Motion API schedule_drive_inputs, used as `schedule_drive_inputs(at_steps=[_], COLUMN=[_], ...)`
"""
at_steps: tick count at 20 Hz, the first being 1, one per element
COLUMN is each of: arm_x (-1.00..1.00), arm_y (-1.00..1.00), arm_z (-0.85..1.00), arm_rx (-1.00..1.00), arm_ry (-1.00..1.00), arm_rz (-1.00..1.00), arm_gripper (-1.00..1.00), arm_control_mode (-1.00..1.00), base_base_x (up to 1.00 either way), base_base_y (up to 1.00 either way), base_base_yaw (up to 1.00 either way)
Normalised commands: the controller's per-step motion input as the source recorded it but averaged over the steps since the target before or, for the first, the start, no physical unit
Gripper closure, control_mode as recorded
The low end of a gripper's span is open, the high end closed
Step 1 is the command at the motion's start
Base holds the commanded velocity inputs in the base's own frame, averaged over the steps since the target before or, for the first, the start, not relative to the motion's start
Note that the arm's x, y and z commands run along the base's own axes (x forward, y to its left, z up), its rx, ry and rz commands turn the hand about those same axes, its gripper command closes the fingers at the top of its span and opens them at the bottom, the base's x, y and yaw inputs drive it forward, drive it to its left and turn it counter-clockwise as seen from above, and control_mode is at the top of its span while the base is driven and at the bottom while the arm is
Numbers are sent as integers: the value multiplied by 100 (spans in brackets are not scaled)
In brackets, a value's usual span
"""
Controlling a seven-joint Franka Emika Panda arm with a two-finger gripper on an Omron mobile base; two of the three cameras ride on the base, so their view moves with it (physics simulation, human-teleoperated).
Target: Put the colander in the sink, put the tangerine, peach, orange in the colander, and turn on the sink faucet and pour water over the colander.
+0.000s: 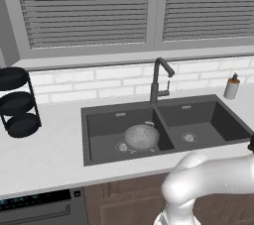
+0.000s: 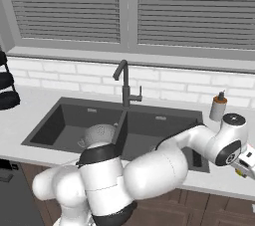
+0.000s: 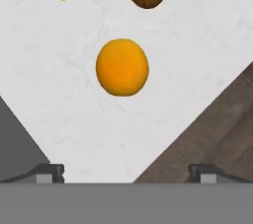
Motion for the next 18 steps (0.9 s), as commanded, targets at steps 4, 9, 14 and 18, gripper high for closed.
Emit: schedule_drive_inputs(at_steps=[4,9,14,18], arm_x=[44,37,29,18], arm_y=[-38,-31,-34,-26], arm_z=[-26,-38,-45,-44], arm_rx=[1,0,0,0], arm_ry=[0,0,0,0], arm_rz=[0,0,0,0], arm_gripper=[-100,-100,-100,-100], arm_control_mode=[-100,-100,-100,-100], base_base_x=[0,0,0,0], base_base_y=[0,0,0,0], base_base_yaw=[0,0,0,0])
